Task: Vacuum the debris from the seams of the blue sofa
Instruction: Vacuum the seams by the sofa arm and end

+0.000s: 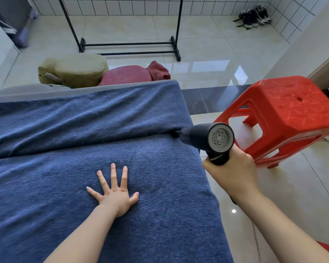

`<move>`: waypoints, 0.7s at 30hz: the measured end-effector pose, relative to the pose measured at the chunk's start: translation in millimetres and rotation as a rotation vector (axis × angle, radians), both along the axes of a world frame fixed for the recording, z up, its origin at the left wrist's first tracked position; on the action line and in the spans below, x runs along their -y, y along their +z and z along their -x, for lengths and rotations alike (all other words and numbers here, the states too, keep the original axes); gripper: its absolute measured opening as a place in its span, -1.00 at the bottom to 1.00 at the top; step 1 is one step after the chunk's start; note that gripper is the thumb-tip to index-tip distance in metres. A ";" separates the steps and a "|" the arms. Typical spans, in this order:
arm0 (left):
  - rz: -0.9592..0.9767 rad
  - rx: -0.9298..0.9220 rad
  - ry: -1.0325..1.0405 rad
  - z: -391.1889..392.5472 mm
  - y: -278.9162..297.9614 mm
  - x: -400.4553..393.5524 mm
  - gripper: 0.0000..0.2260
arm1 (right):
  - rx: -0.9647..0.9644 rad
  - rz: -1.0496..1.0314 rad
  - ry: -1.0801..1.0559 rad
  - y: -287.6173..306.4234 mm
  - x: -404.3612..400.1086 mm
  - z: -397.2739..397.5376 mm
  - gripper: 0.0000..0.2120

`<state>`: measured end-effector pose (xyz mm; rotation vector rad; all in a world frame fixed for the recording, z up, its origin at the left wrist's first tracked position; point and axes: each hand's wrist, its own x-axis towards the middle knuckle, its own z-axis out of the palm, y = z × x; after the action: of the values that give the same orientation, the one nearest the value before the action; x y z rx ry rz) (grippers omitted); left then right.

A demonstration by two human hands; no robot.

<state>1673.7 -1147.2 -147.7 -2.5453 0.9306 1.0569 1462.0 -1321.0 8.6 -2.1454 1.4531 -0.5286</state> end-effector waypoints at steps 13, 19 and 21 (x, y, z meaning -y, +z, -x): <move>0.139 0.053 -0.191 14.8 14.6 42.3 -0.24 | -0.008 0.025 -0.045 11.9 12.5 36.2 -0.78; 0.109 0.069 -0.227 35.2 7.8 67.8 -0.24 | 0.033 0.077 -0.042 10.3 16.4 40.9 -0.77; 0.112 0.067 -0.220 34.7 7.0 66.5 -0.24 | 0.051 0.069 -0.050 8.3 19.2 39.6 -0.78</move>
<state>1639.0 -1213.6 -140.7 -2.4758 1.2495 0.8740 1422.4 -1340.2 16.9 -2.1373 1.4844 -0.6559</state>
